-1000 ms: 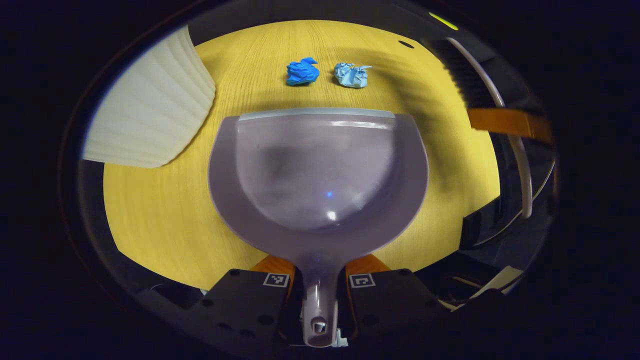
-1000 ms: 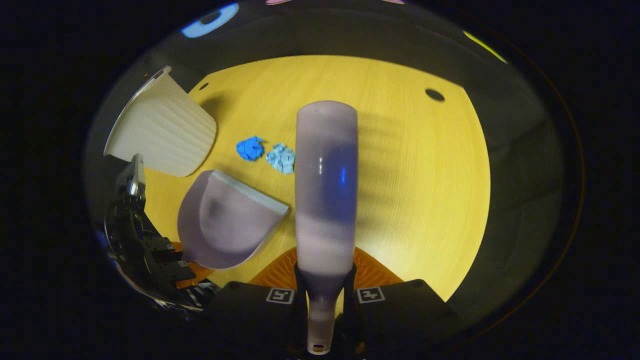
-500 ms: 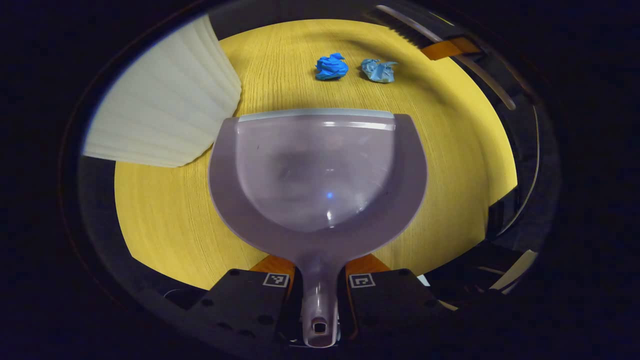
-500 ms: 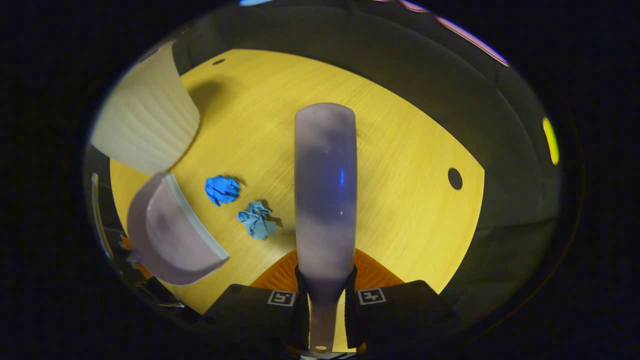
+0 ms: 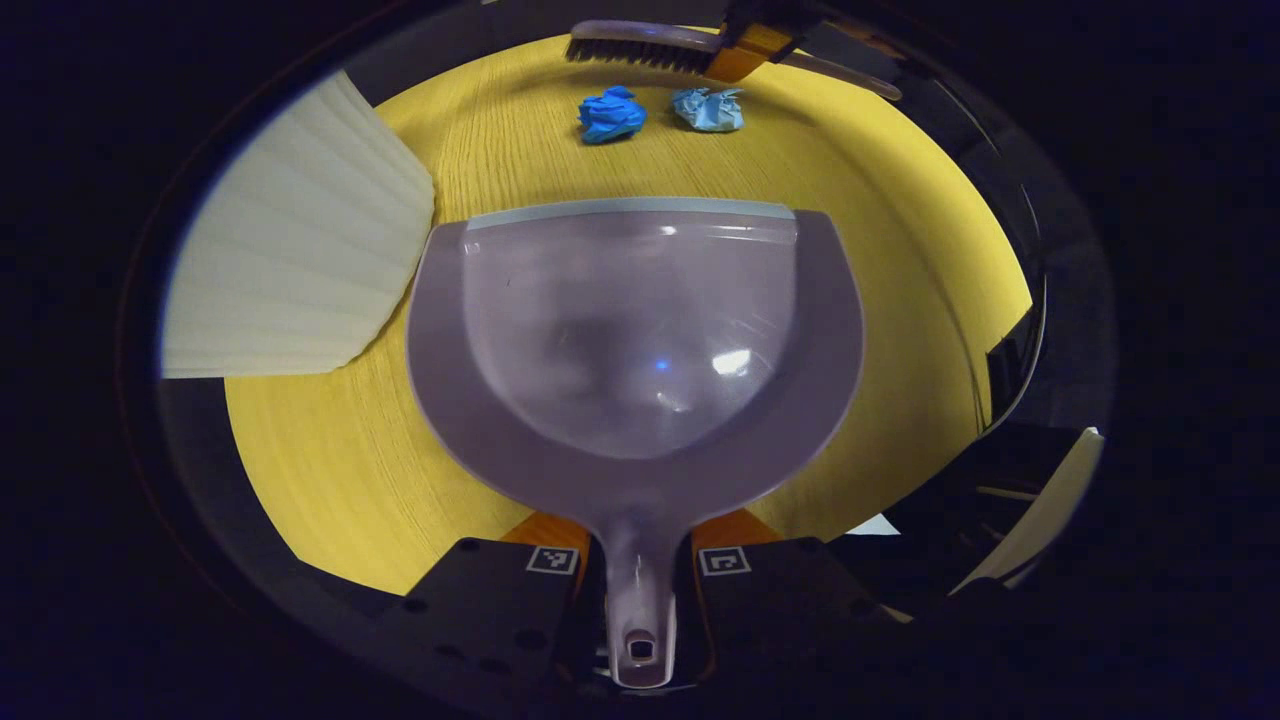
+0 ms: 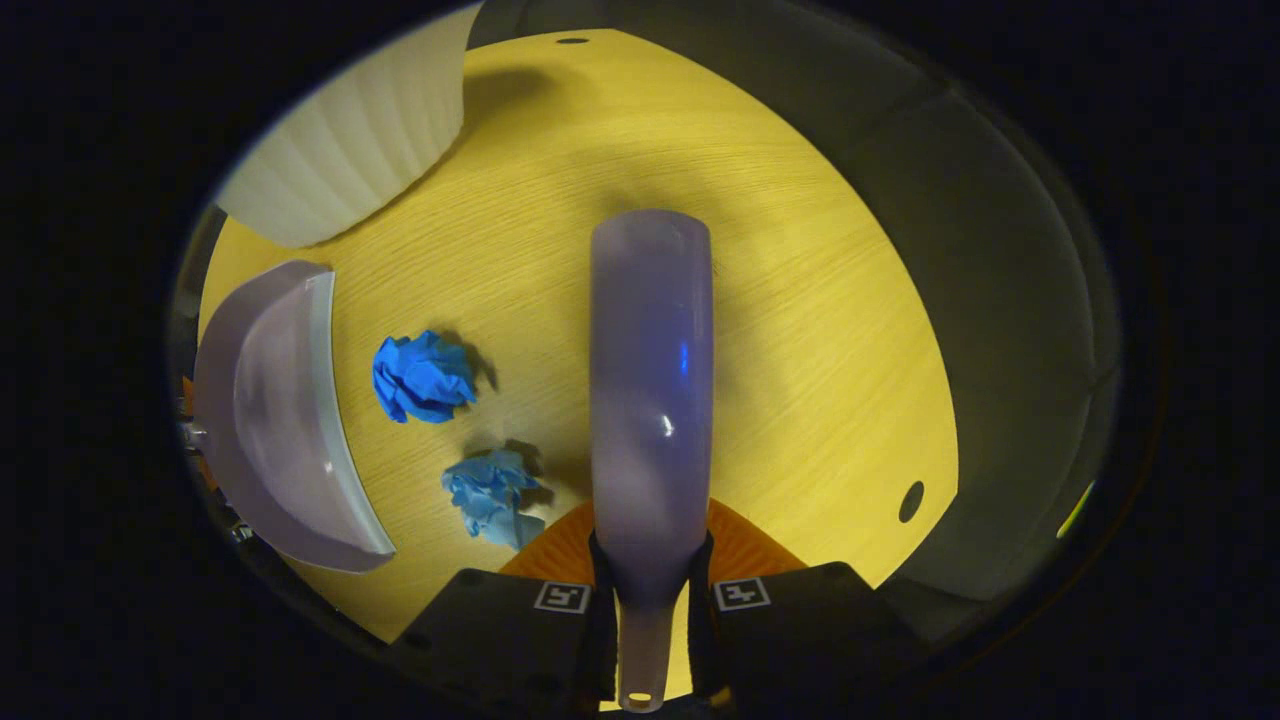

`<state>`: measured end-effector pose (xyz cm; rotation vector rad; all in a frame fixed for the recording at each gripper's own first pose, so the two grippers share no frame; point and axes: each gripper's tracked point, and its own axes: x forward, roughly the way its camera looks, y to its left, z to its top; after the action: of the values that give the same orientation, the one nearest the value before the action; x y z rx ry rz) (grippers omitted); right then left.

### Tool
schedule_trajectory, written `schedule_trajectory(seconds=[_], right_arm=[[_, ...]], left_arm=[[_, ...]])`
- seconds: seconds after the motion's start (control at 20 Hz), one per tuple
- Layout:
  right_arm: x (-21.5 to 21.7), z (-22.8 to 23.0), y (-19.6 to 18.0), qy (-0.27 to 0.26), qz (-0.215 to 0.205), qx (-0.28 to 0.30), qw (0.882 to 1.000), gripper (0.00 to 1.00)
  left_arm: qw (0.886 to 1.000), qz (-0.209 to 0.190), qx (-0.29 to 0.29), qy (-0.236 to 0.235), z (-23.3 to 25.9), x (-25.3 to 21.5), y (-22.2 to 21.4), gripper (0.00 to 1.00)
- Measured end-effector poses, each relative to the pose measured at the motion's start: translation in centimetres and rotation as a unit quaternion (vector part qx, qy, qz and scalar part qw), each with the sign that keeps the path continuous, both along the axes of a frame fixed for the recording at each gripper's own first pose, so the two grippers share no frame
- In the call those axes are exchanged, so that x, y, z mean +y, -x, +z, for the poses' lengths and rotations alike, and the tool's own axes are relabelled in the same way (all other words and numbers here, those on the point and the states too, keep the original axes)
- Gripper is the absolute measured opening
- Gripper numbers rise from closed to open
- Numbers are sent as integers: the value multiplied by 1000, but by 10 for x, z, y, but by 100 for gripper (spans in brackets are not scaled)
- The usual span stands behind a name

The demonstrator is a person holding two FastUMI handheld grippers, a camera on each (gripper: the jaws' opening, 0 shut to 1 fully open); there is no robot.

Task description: Pick up the small broom and dustpan from the desktop, sweep the trash into the dustpan with the broom, and then empty the trash into the garbage bin.

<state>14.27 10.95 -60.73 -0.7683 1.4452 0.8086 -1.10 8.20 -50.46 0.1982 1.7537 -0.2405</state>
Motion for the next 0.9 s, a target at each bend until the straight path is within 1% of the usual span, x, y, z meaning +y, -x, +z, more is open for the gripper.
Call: schedule_trajectory(seconds=[0.1,0.15,0.2,0.25,0.35,0.4,0.45,0.5,0.6,0.65,0.7,0.8,0.85,0.9], right_arm=[[5,-3,23,1,54,31,998,30],[7,-1,39,1,84,52,995,30],[9,5,46,-2,116,57,992,30],[15,10,57,-17,135,71,988,30],[14,23,88,-35,144,131,980,30],[12,21,98,-36,160,133,978,31],[14,22,99,-47,166,132,976,30],[4,20,106,-60,159,157,973,31],[5,26,127,-83,142,209,964,31],[3,28,135,-92,138,230,959,30],[3,24,127,-103,131,245,955,31],[6,28,134,-122,89,287,946,31],[8,29,131,-142,65,293,943,30],[9,31,124,-158,40,281,946,31]], left_arm=[[1000,-15,0,2,0,-1,0,27],[1000,-21,1,2,0,-3,1,27],[1000,-29,4,0,2,-3,3,27],[999,-38,4,2,3,-3,5,27],[998,-55,12,2,2,1,14,27],[998,-61,11,0,3,2,14,27],[998,-56,10,1,3,-1,15,27],[999,-50,13,2,3,-1,16,27],[999,-50,10,1,4,0,15,27],[998,-63,6,3,5,2,16,27],[998,-65,2,4,2,1,16,27],[998,-58,1,6,2,0,16,27],[998,-56,-9,6,1,0,13,29],[999,-49,-23,4,1,-2,12,27]])
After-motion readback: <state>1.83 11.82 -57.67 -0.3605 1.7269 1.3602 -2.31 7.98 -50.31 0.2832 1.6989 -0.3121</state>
